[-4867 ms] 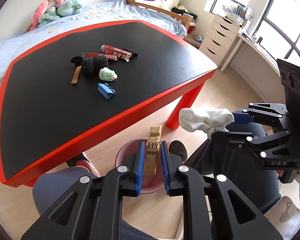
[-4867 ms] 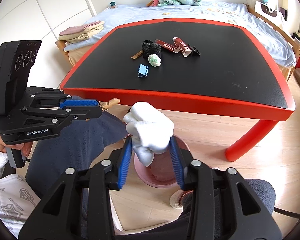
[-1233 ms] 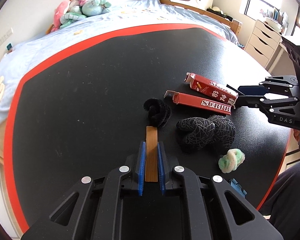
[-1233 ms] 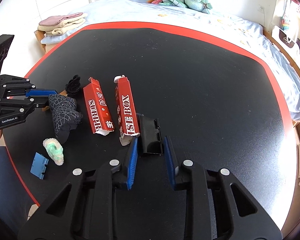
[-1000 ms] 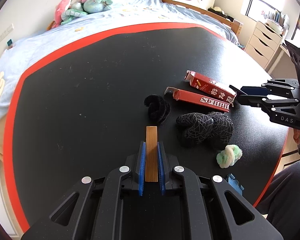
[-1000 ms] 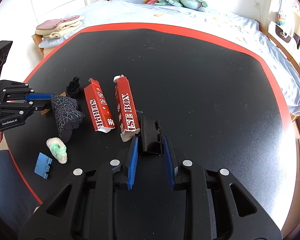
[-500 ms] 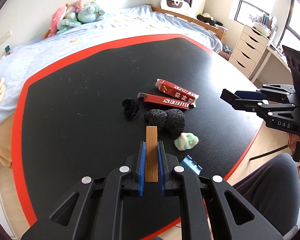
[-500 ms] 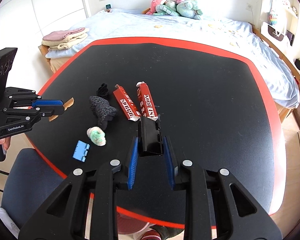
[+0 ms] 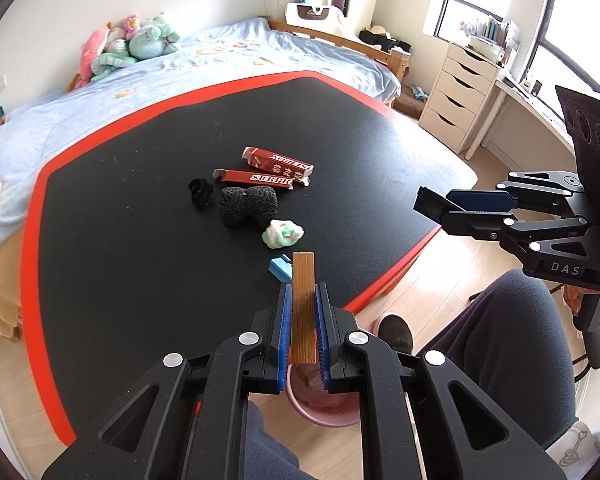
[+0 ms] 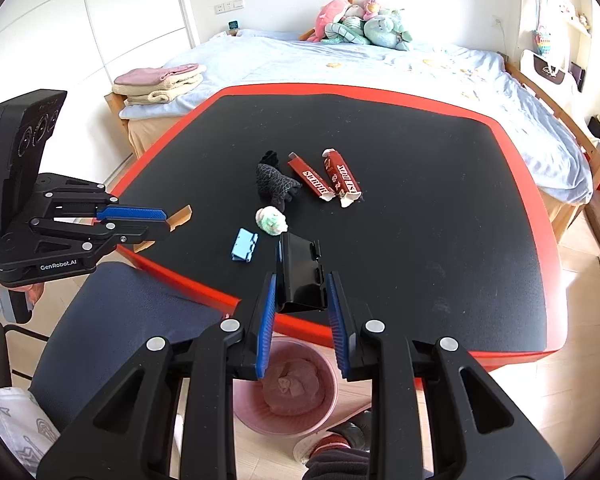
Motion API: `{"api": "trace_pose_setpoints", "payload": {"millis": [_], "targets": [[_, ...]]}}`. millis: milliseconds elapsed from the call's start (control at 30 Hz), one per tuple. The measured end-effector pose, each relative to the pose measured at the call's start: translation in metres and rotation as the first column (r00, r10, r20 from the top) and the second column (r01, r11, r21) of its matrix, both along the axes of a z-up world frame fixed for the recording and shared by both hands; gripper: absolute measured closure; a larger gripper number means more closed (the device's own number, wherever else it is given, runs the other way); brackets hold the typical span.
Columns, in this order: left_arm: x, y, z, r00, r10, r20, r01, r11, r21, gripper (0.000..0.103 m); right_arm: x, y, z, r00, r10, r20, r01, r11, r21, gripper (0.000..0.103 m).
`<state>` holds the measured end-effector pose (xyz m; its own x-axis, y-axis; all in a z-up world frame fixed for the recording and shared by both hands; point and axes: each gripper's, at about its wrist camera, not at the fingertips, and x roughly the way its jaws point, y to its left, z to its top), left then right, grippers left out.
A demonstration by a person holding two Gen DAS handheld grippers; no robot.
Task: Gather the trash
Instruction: 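Carry the black clip and wooden stick over the wastebasket and open both tools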
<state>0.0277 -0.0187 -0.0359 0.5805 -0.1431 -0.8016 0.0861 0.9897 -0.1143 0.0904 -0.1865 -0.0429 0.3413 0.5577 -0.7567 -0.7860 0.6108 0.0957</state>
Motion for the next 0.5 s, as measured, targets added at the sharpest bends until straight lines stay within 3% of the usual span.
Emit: {"api": "trace_pose_setpoints", "payload": {"millis": [500], "targets": [[-0.035, -0.041, -0.014, 0.996, -0.079, -0.038, 0.078, 0.997, -0.019, 0.092, -0.063, -0.03, -0.016, 0.998, 0.033, -0.056, -0.034, 0.999, -0.022, 0.078]]}}
